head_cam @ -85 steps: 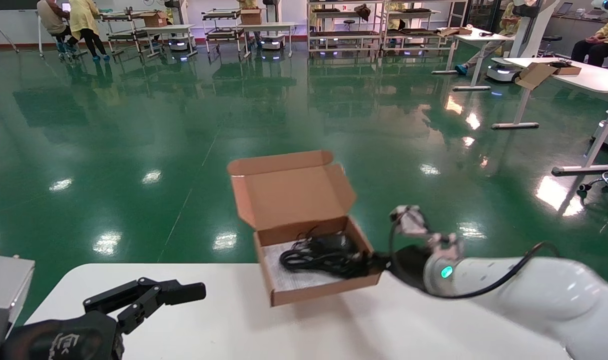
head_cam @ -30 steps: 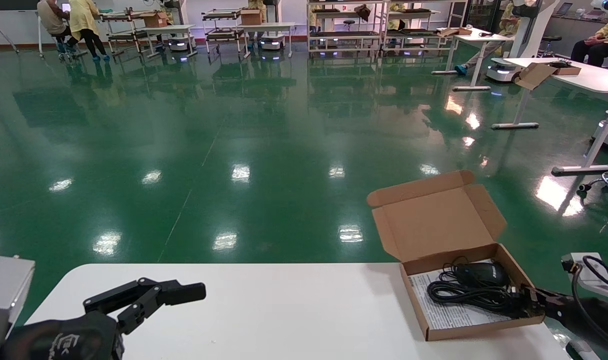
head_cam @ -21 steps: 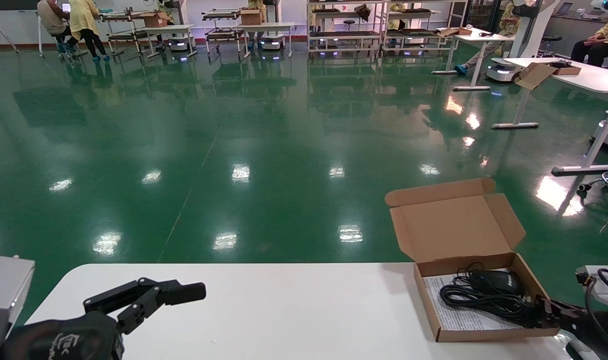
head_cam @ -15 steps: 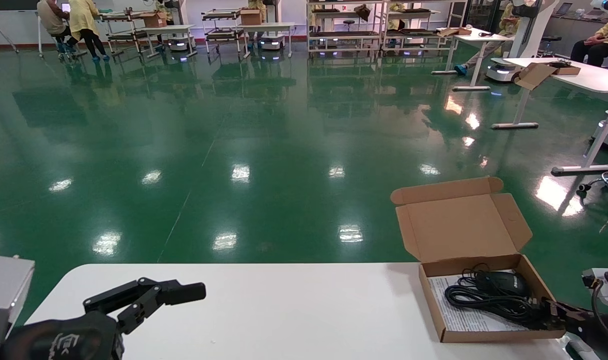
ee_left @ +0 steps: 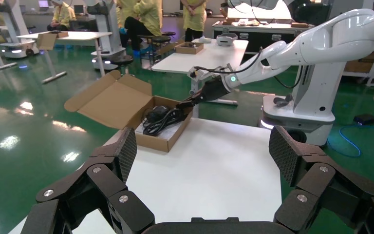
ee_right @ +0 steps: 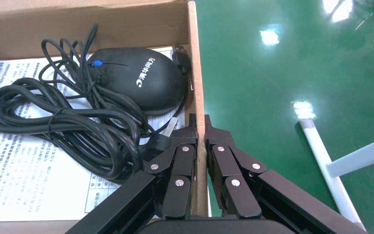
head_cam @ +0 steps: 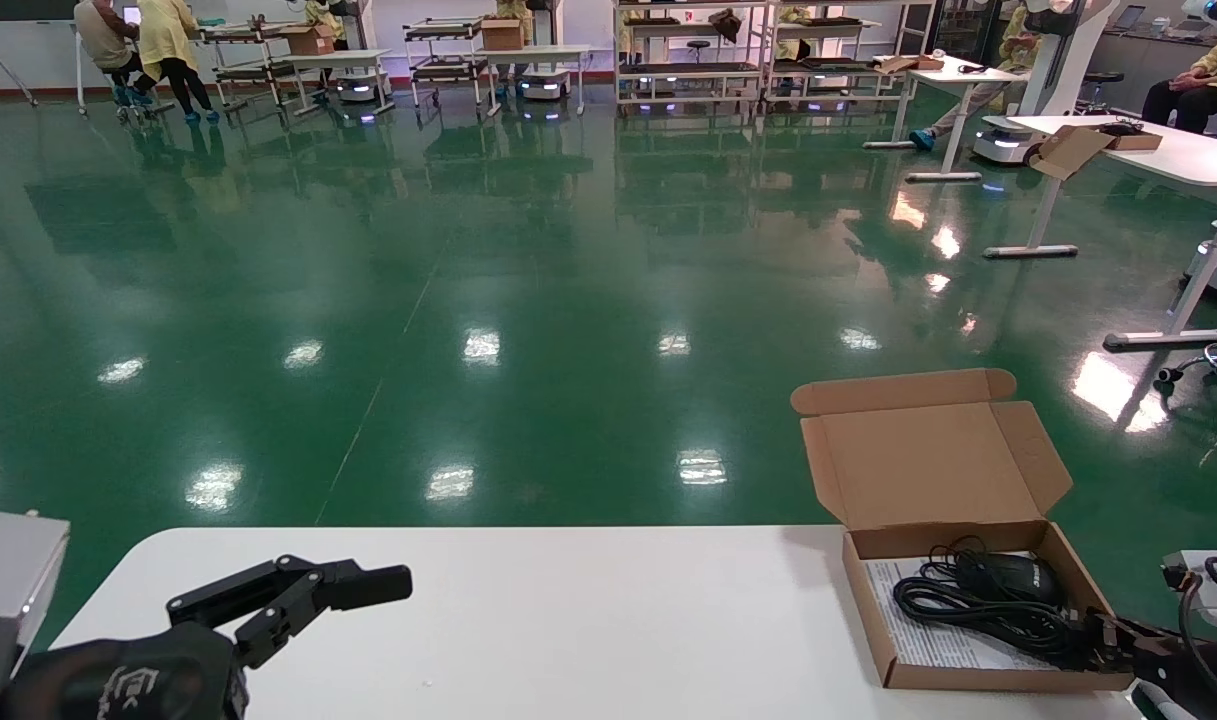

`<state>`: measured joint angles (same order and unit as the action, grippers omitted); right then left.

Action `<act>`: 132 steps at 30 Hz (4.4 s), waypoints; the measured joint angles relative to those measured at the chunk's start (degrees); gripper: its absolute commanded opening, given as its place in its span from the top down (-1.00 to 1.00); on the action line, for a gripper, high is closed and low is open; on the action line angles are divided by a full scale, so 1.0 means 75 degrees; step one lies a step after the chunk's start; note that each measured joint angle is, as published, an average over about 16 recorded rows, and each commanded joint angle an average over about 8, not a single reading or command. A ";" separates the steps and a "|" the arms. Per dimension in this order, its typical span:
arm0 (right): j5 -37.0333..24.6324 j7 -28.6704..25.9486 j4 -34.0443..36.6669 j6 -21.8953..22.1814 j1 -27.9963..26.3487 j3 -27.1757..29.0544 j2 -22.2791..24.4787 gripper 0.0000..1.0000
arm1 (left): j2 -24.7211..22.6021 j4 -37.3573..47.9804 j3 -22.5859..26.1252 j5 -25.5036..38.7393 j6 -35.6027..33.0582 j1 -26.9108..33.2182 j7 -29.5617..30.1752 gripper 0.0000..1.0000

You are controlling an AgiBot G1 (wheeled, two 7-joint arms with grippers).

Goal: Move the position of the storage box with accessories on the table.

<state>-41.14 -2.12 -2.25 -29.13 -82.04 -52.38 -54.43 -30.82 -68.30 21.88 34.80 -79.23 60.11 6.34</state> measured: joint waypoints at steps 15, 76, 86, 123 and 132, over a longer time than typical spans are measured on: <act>0.0314 0.0672 0.0029 0.0374 0.0004 0.0245 -0.0263 -0.88 | 0.0000 0.0000 0.0000 0.0000 0.0000 0.0000 0.0000 -1.00; 0.1624 -0.0373 -0.0596 -0.2228 -0.1241 0.1134 0.0343 -1.00 | 0.0001 0.0001 -0.0001 0.0000 0.0002 -0.0001 0.0000 -1.00; 0.1554 -0.0414 -0.0993 -0.2479 -0.1059 0.1306 0.0445 -1.00 | 0.0001 0.0002 -0.0002 0.0000 0.0002 -0.0001 0.0000 -1.00; 0.0529 -0.0867 -0.6272 -0.5615 0.1291 0.3501 0.1773 -1.00 | 0.0001 0.0002 -0.0002 -0.0001 0.0002 -0.0001 -0.0001 -1.00; 0.0270 -0.0985 -0.7617 -0.6415 0.1889 0.4060 0.2111 -1.00 | 0.0001 0.0002 -0.0002 -0.0001 0.0002 -0.0001 -0.0001 -1.00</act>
<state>-39.12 -9.51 -59.38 -77.24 -67.88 -21.93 -38.59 -30.82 -68.28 21.87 34.79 -79.21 60.11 6.34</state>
